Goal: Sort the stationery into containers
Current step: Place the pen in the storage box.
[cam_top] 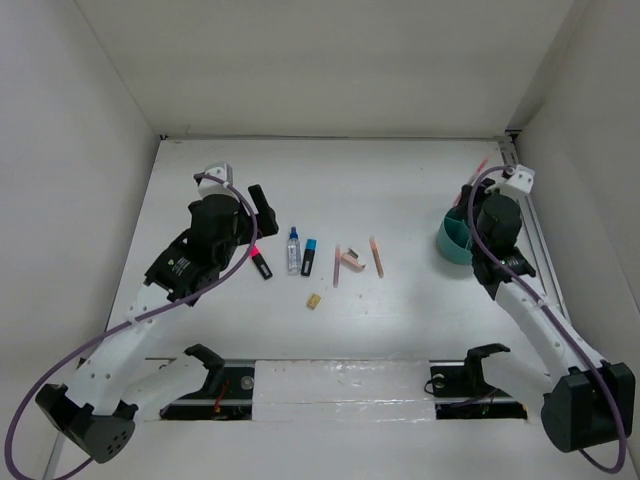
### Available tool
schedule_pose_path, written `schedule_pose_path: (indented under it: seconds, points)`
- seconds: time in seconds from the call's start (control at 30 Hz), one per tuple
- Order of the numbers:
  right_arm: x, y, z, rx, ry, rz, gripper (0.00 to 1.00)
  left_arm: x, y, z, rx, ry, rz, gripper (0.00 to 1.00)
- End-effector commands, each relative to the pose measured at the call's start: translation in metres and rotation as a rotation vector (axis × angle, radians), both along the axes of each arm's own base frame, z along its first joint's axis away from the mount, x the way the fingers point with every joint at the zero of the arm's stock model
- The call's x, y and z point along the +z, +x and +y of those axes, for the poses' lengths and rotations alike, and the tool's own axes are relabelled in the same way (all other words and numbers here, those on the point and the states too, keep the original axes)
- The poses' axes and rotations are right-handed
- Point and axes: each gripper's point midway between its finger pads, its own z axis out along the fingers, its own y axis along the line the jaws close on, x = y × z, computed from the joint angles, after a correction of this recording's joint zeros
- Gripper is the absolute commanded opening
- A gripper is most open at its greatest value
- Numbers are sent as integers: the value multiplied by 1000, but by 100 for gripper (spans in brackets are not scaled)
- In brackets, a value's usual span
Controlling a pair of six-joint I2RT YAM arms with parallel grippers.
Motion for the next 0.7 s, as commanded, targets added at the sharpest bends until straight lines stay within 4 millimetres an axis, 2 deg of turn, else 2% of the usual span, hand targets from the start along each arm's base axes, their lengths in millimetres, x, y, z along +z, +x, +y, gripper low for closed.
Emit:
schedule_pose_path:
  seconds: [0.0,0.07,0.23,0.37,0.5,0.6,0.63,0.67]
  points:
    - [4,-5,-46,-157,-36,0,0,2,3,-4,-18,7,-13,100]
    - [1,-4,-66,-205,-38,16,0,-5,5,-3,-8,27,9,100]
    - [-19,-7,-91,-288,-44,97,0,-9,6,0,4,43,22,100]
    - [-22,-5,-91,-288,-11,97,0,-10,4,-4,-15,35,27,100]
    - [-44,0,-90,-291,1,150,0,-10,4,-5,-23,31,30,100]
    - [-52,4,-90,-294,15,163,0,-8,4,-8,-31,23,24,100]
    - [-62,4,-90,-295,12,187,0,-12,4,-7,-31,27,32,100]
    - [-59,6,-88,-284,16,175,0,-13,3,-9,-40,23,34,100]
